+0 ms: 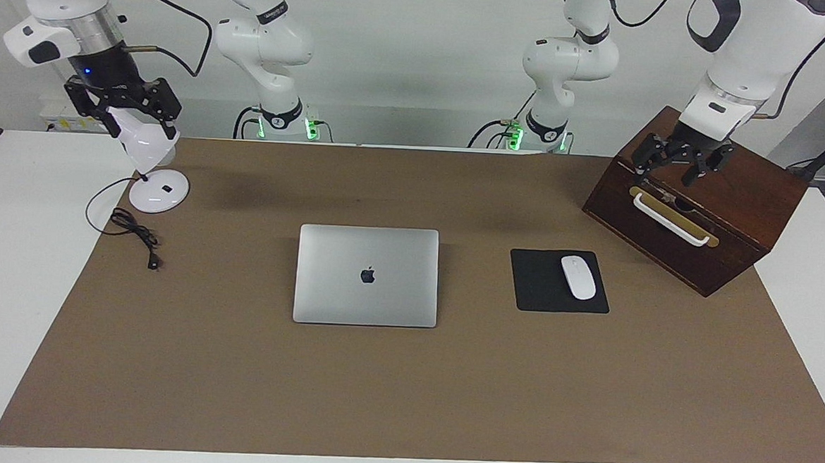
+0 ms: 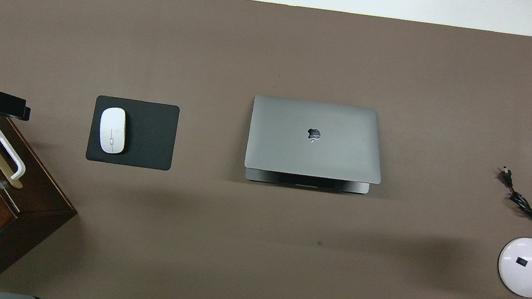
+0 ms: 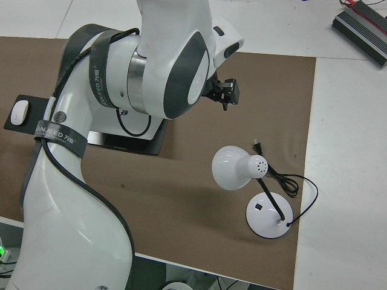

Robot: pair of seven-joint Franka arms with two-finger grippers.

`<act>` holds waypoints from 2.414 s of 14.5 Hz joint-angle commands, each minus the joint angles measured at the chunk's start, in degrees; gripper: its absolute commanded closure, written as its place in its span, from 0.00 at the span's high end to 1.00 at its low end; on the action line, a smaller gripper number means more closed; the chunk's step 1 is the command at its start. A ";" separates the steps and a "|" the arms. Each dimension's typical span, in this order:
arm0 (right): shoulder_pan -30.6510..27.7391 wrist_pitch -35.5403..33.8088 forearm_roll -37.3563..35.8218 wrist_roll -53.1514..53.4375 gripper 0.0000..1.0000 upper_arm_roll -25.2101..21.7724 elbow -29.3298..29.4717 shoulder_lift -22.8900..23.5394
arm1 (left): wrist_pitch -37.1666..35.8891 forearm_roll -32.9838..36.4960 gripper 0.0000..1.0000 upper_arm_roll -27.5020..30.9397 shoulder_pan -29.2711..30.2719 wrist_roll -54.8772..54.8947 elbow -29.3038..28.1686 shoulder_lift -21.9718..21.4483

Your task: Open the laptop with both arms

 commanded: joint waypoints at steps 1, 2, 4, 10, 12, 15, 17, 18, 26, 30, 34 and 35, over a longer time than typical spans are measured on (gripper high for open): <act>-1.07 0.81 0.01 -0.98 1.00 0.53 -0.18 -0.46 | -0.96 -0.26 1.00 -0.37 0.55 -0.29 1.15 0.57; -1.07 0.89 0.01 -0.98 1.00 0.53 -0.26 -0.55 | -0.96 -0.18 1.00 -0.37 0.55 -0.29 1.15 0.57; -1.07 0.89 0.01 -0.98 1.00 0.53 -0.44 -0.64 | -0.96 -0.17 1.00 -0.46 0.55 -0.29 1.15 0.57; -3.01 2.12 -0.16 -5.28 1.00 0.44 -1.32 -0.90 | -0.78 -0.26 1.00 -0.46 0.55 -0.29 1.15 0.57; -3.10 2.30 -0.25 -5.38 1.00 0.44 -1.32 -0.90 | -0.96 -0.26 1.00 -0.46 0.55 -0.29 1.15 0.57; -3.18 2.39 -0.17 -4.59 1.00 0.44 -1.23 -0.81 | -0.78 -0.26 1.00 -0.46 0.55 -0.29 1.15 0.57; -3.18 4.05 -0.08 -4.59 1.00 0.44 -1.41 -0.81 | -0.96 -0.26 1.00 -0.46 0.55 -0.29 1.15 0.57; -3.18 4.58 0.10 -4.59 1.00 0.44 -1.58 -0.90 | -0.96 -0.26 1.00 -0.46 0.55 -0.29 1.15 0.57; -4.24 24.96 18.98 5.23 1.00 0.61 -15.19 -3.19 | -0.52 -0.17 1.00 -0.54 0.38 -0.03 1.15 0.57; -0.21 35.42 28.91 15.77 1.00 0.70 -22.66 -4.41 | -0.26 -0.17 1.00 -0.55 -0.32 -0.29 1.15 0.66; 5.41 43.32 34.46 34.13 1.00 0.88 -26.89 -6.00 | 0.01 -0.35 1.00 -0.81 -0.41 -4.13 1.15 0.66; 7.00 45.00 34.55 38.70 1.00 0.97 -27.42 -6.00 | 0.18 -0.35 1.00 -1.07 -0.50 -7.03 1.15 0.75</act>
